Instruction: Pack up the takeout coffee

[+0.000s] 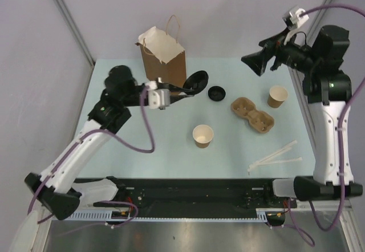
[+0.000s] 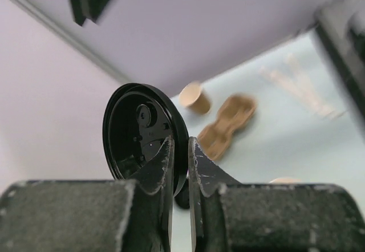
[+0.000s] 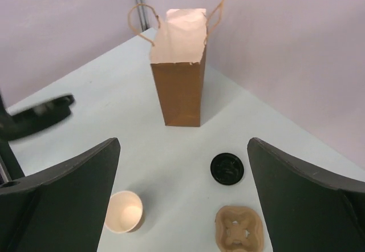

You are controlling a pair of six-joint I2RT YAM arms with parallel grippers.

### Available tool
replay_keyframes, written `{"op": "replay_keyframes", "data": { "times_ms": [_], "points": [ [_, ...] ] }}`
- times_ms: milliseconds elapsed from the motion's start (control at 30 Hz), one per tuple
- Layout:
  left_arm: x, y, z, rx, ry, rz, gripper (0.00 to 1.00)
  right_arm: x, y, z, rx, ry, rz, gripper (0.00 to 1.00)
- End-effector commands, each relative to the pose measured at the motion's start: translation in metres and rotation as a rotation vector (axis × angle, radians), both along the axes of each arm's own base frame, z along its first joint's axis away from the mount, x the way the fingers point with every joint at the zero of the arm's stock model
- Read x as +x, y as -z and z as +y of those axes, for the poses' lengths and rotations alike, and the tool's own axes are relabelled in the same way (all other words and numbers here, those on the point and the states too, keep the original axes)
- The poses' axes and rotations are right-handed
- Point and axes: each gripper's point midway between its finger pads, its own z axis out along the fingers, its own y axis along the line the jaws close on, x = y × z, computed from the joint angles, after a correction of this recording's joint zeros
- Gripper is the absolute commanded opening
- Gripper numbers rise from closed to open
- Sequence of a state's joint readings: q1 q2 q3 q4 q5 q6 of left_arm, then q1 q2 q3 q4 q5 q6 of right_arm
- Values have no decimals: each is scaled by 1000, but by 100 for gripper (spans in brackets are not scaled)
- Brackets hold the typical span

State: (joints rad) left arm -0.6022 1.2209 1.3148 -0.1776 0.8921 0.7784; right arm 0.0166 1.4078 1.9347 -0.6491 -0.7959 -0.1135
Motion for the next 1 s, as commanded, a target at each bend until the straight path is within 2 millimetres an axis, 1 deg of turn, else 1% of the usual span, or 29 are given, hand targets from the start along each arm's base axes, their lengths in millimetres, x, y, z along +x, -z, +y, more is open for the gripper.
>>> {"op": "replay_keyframes", "data": {
  "times_ms": [0,33,67,100,133,167,200,233,300,333,400,433,467,533,567,600,633,667,700,733,767,800,833,867,900,933,967],
  "points": [
    [-77,-67,23,-189,164,446,11,-33,1,15,-40,-53,-122,100],
    [-88,-74,26,-209,186,608,11,-52,-7,26,-45,-87,-167,100],
    [-94,-83,31,-236,200,650,9,-58,-8,30,-51,-83,-180,99],
    [-97,-94,34,-284,222,648,8,-64,-7,33,-50,-91,-184,99],
    [-103,-101,37,-307,242,783,8,-71,-8,36,-38,-100,-174,98],
    [-99,-107,42,-340,239,821,6,-75,-9,41,-26,-110,-166,97],
    [-99,-119,47,-386,257,810,6,-78,-10,43,-15,-115,-162,97],
    [-91,-127,55,-437,242,927,5,-80,-12,45,2,-117,-158,96],
    [-80,-138,61,-494,224,1004,4,-85,-20,47,14,-109,-193,94],
    [-71,-144,66,-546,197,1017,0,-86,-25,47,17,-107,-225,90],
    [-77,-153,71,-577,200,984,0,-91,-33,51,30,-112,-256,85],
    [-78,-155,71,-582,206,980,0,-91,-34,54,37,-121,-256,79],
    [-78,-158,73,-595,210,974,0,-93,-33,60,69,-142,-213,75],
    [-84,-167,76,-622,233,905,0,-97,-34,72,128,-195,-158,69],
    [-85,-172,80,-653,234,876,0,-104,-33,81,196,-238,-70,68],
    [-88,-177,83,-679,240,835,0,-103,-27,90,243,-263,6,68],
    [-87,-181,86,-706,231,791,0,-102,-37,95,303,-286,6,67],
    [-85,-188,94,-782,206,760,0,-103,-40,100,351,-312,41,66],
    [-80,-189,98,-813,172,707,0,-99,-45,108,448,-335,128,66],
    [-81,-193,104,-851,149,669,0,-99,-48,114,471,-355,150,66],
    [-72,-188,105,-871,105,668,0,-95,-49,119,483,-352,162,65],
    [-59,-190,112,-929,34,630,0,-89,-50,126,495,-353,184,66],
    [-57,-190,117,-950,-6,610,0,-86,-49,133,516,-361,218,65],
    [-46,-181,119,-957,-65,612,0,-82,-49,136,539,-362,246,66],
    [-38,-181,125,-982,-122,559,0,-82,-56,140,583,-383,272,65],
    [-38,-181,128,-987,-143,533,0,-77,-49,153,587,-403,316,66],
    [-33,-176,129,-986,-176,522,0,-78,-49,159,593,-424,326,66]
  ]
}}
